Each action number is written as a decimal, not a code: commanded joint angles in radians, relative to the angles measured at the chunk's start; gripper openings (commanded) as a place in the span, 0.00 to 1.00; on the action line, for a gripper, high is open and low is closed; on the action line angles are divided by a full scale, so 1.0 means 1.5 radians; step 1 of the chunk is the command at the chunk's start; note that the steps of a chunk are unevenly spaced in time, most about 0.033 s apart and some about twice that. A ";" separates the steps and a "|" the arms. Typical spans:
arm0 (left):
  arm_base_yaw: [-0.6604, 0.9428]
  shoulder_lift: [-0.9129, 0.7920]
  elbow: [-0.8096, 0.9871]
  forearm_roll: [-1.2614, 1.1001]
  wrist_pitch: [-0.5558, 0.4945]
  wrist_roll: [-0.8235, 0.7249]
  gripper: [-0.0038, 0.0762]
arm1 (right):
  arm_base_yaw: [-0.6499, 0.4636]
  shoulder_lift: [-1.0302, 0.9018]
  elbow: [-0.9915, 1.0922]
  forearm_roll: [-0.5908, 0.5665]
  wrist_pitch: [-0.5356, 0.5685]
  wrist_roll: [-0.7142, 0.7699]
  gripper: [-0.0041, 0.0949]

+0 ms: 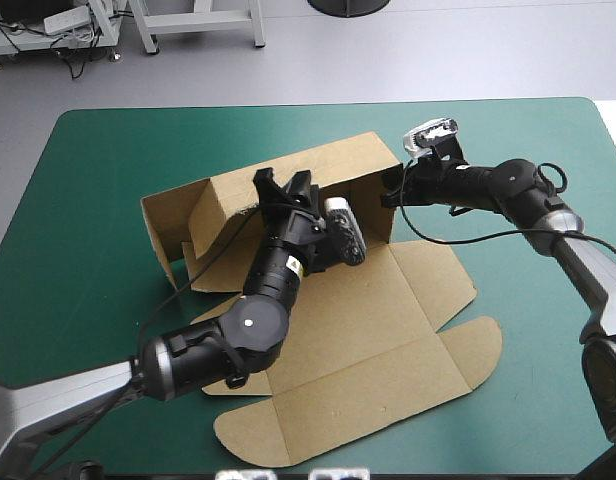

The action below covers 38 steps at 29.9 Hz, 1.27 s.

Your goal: Fold the box

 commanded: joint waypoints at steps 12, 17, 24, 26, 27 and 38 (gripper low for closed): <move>0.178 -0.127 -0.196 -0.138 0.046 -0.061 0.04 | 0.003 -0.090 -0.008 -0.111 0.072 0.187 0.04; 0.322 -0.133 -0.246 -0.342 0.008 0.023 0.05 | 0.003 -0.129 -0.009 -0.210 0.145 0.291 0.04; 0.584 -0.131 -0.248 -0.673 -0.008 0.228 0.05 | 0.003 -0.148 -0.025 -0.227 0.280 0.369 0.04; 0.655 -0.131 -0.248 -0.774 -0.008 0.296 0.05 | 0.003 -0.148 -0.029 -0.237 0.293 0.388 0.04; 0.691 -0.131 -0.248 -0.836 -0.004 0.341 0.05 | 0.003 -0.148 -0.033 -0.251 0.291 0.391 0.04; 0.855 -0.107 -0.226 -1.258 0.097 0.619 0.05 | 0.003 -0.056 -0.067 -0.349 0.146 0.379 0.04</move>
